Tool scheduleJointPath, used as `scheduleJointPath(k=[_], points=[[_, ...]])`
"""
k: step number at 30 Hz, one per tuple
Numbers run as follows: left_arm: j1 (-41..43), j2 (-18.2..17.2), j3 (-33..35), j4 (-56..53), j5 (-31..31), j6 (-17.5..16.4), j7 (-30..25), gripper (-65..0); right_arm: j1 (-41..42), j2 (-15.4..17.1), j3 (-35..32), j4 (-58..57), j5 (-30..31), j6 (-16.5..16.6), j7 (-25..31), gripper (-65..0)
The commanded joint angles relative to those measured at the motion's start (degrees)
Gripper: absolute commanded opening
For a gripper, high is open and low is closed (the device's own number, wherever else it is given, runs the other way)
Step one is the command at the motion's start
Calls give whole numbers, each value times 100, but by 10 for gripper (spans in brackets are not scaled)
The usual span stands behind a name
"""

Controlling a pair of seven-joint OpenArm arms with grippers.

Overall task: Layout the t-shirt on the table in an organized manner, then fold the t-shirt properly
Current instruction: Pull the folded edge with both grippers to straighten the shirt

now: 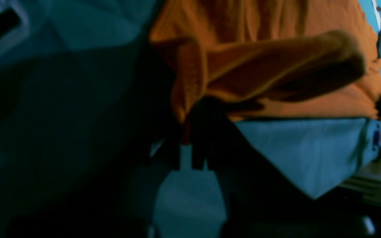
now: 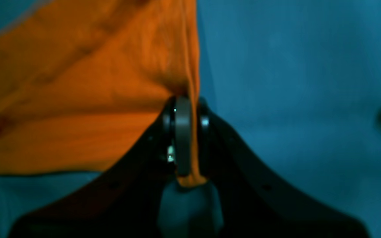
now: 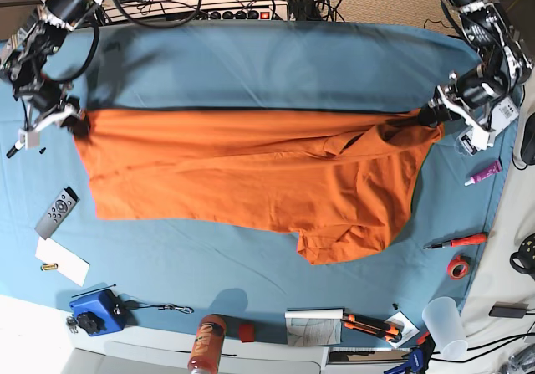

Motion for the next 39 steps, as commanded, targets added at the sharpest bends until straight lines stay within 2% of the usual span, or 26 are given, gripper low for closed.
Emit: scheduleJointPath(k=[1,6,13,23,39], points=[[57,-90,-20,79,-22,-2,28,-650,-20,162,37,96,173,1,131,-650],[337,-92,-22,101,-50,-2,50,-650,-343,164,37,98,411,1,39,-650],[514,-92,-22,431,-221,0,129,-650,-326,168,37,173,562,1,33,-650],[516,-92,-22,1110,-219,151,459,-650,-343,166,37,1412,577,1,-481,-650],[756,-92,-22,1266,-219,114,601,-650,-868,162,546,1425,876,1,-710,-650]])
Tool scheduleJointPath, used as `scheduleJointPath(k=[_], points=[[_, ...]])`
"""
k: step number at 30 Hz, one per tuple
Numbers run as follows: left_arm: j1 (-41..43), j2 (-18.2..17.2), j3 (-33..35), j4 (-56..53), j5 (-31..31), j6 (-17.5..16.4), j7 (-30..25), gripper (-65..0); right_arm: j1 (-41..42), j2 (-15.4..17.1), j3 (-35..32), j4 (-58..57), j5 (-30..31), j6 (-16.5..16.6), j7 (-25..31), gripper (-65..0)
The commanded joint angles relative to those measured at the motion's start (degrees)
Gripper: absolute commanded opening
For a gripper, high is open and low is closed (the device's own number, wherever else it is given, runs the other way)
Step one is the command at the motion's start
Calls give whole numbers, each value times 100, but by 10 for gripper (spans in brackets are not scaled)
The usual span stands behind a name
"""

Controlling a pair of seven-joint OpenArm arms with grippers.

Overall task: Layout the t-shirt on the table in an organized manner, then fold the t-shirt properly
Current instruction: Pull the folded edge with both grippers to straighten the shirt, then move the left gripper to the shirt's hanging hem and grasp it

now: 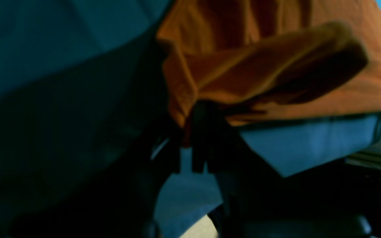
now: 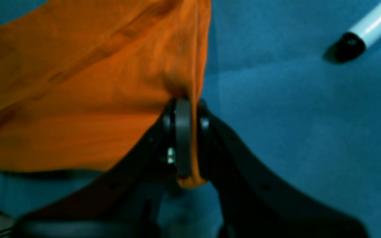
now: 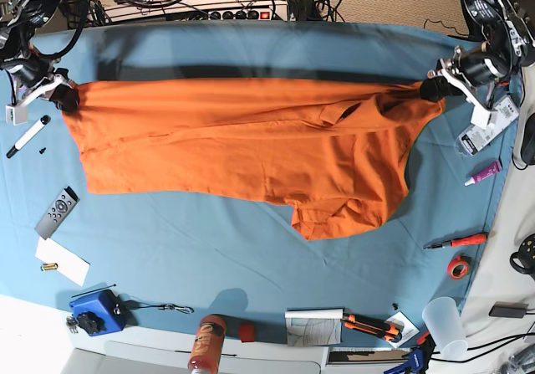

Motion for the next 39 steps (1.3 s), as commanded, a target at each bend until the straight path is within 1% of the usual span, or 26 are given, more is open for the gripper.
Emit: scheduleJointPath(k=[1,3,4,6,7,8,9,10,14,17,19,22,24,26,28,30,32,33,36,39], points=[[26,-83,-22,109,-66,-87,-28,-650,22,160,59,105,94,3,101,-650],[90,-83,-22,109,-66,-286,-28,-650,24,160,59,105,94,3,52,-650],[109,-83,-22,109,-66,-330,-31,-640,22,162,59,105,94,3,15,-650],[146,-83,-24,109,-66,-321,-33,-512,22,162,59,105,94,3,-85,-650],[166,-85,-24,109,-68,-321,-50,-452,22,162,59,105,96,3,-114,-623],[181,-85,-24,109,-74,-297,-68,-401,22,164,59,105,96,3,-144,-577],[188,-85,-24,109,-111,-234,-92,-364,22,168,59,105,111,3,-173,-539],[195,-92,-24,114,-195,-166,-92,-343,22,184,59,105,188,3,-227,-518],[197,-105,-35,223,-573,-149,-33,-338,22,374,74,109,826,3,-257,-517],[216,-103,-35,479,-546,-155,20,-338,24,579,76,111,1220,3,-257,-517],[264,-101,-42,693,-529,-186,17,-339,28,678,76,111,1250,3,-257,-517],[306,-94,-175,1097,-533,-391,9,-339,74,748,146,111,1252,3,-257,-517],[304,-94,-337,1381,-535,-450,-229,-339,177,750,221,111,1252,3,-257,-517],[302,-94,-448,1631,-531,-452,-726,-339,345,752,251,111,1250,3,-257,-517],[262,-98,-461,1829,-461,-452,-1012,-339,533,752,249,111,1202,3,-257,-518],[131,-105,-385,1915,-168,-437,-1093,-339,758,750,245,109,966,3,-257,-518],[-55,-103,-146,1910,297,-214,-1167,-339,1001,750,245,109,610,3,-257,-518],[-138,-105,42,1910,544,-111,-1239,-339,1108,750,245,109,396,3,-142,-518],[-448,-103,780,1906,1239,-57,-1545,-339,1379,754,162,107,-278,3,358,-519],[-894,-103,1637,1902,2105,-52,-1875,-339,1587,752,-205,28,-782,3,597,-519]])
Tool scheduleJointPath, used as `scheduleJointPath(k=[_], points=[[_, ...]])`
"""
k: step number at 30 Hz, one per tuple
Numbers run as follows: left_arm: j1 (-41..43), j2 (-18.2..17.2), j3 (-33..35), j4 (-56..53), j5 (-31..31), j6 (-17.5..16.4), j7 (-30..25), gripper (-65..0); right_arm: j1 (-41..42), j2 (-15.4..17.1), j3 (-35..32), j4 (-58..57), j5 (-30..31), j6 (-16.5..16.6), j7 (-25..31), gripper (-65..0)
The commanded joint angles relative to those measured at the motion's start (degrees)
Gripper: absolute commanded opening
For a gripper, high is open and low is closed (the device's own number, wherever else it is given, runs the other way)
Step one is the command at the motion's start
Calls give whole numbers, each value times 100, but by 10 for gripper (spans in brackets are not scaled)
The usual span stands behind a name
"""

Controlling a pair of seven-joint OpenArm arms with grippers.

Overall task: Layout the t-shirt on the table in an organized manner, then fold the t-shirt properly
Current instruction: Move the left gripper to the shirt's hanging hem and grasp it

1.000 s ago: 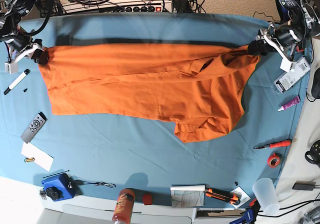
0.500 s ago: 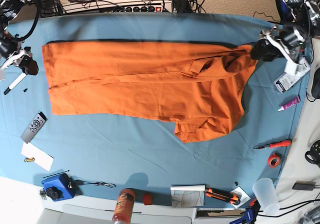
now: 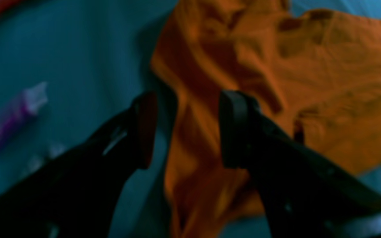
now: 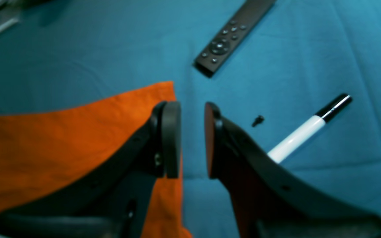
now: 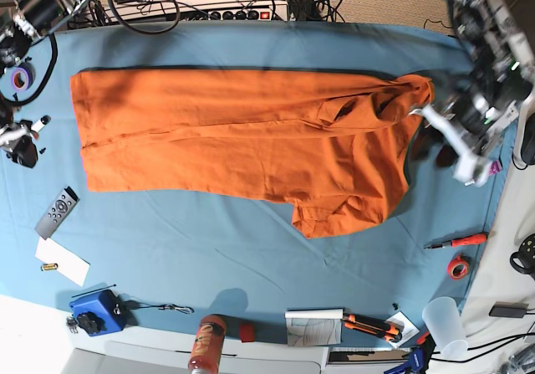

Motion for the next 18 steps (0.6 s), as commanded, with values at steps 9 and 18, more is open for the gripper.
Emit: scheduleJointPath(k=[9,18], points=[[-1849,-341,2374,-1598,1615,332,-769,-341,660,125,-1729,-835,-1128,-332,1222,-519],[-3646,-345,4107,-3829,2031,179,-881,-383,1235,125,-2446,-1709,-1200,-341,1248,-519]])
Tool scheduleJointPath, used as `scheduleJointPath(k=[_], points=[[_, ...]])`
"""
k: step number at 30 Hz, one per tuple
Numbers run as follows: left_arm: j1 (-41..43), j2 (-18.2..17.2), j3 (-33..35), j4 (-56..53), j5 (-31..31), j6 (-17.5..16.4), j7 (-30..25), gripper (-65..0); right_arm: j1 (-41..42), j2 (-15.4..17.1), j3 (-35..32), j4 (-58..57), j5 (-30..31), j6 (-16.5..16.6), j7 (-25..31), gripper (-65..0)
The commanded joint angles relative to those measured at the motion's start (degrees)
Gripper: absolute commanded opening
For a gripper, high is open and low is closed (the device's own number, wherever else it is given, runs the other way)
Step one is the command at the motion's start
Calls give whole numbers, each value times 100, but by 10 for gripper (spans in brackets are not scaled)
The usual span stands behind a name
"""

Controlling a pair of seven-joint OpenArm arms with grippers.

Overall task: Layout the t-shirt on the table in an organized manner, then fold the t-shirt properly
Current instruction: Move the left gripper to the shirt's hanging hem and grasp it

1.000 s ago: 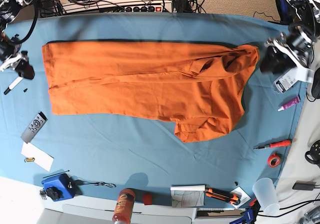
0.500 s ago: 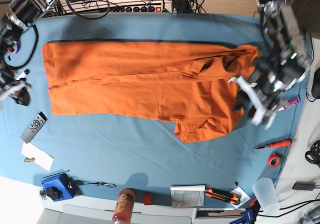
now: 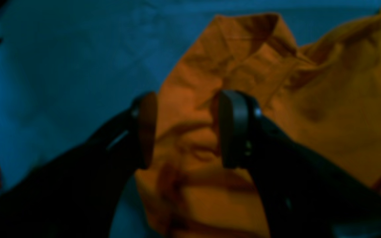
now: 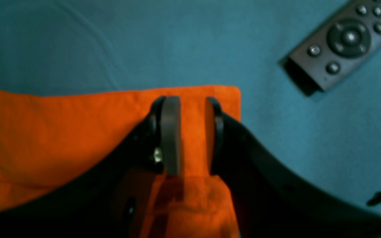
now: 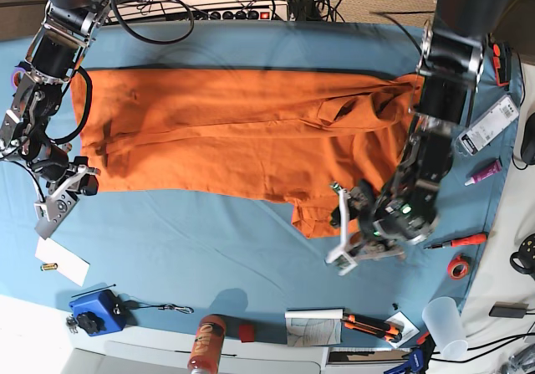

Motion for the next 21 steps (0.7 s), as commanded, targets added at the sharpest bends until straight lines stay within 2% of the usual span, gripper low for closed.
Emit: scheduleJointPath(k=[1,5,8,11,12,17,21], points=[[-264,-11,184,-31,175,7,-184,-401,142,133,31,85,92,11,118,-519],[-551,-11,1027,-437,636,26,-321,-406,142,133,31,85,90,11,66,-519],[-651,-9,1574,-647,1005,55,-688,-406,142,133,31,85,92,11,63,-519],[-656,-9,1919,-693,1458,708,-914,-406,142,131,31,85,92,11,33,-519],[-664,-9,1971,-697,1541,822,-927,-406,142,131,31,85,92,11,33,-519],[-745,-7,1976,-710,1558,758,-953,-406,142,131,31,85,96,11,28,-519],[-905,0,1976,-785,1141,761,-1038,-406,142,131,31,85,96,11,2,-519]])
